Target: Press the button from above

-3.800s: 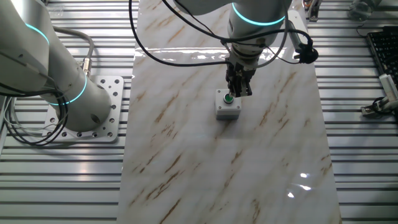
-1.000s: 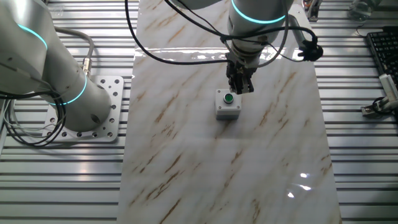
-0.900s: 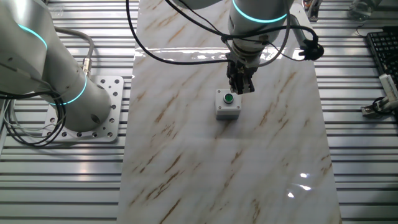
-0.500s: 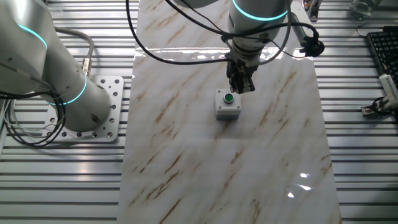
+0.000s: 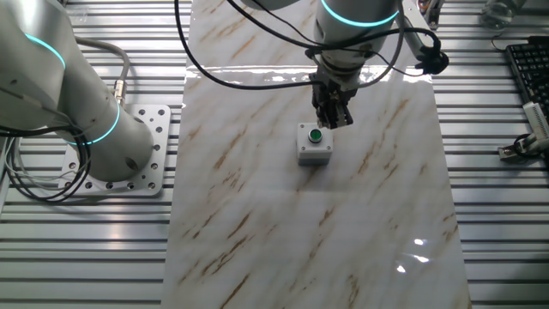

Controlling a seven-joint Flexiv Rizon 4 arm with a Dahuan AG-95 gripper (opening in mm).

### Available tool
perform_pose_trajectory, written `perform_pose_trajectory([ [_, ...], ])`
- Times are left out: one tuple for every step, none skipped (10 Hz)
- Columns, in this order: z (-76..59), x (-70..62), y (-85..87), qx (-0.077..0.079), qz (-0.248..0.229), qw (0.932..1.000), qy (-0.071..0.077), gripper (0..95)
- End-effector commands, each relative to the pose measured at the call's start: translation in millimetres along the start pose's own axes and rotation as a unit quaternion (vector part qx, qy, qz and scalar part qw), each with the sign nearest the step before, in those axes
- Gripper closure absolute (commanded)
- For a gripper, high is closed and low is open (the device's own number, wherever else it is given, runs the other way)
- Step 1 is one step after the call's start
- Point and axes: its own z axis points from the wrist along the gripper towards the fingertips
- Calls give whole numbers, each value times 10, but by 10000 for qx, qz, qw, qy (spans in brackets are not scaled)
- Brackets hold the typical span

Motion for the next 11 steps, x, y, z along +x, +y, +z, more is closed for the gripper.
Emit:
perform_pose_trajectory([
  [-1,6,4,9,-46,10000,11,950],
  [-1,5,4,7,-91,10000,15,950],
  [-1,5,4,-3,-128,9999,27,950],
  [-1,5,4,-11,-152,9999,29,950],
  [-1,5,4,-26,-176,9998,36,950],
  [-1,5,4,-30,-201,9998,46,950],
  [-1,5,4,-34,-226,9997,56,950],
  [-1,5,4,-34,-251,9997,50,950],
  [-1,5,4,-35,-260,9996,50,950],
  [-1,5,4,-35,-277,9996,58,950],
  [-1,5,4,-29,-276,9996,66,950],
])
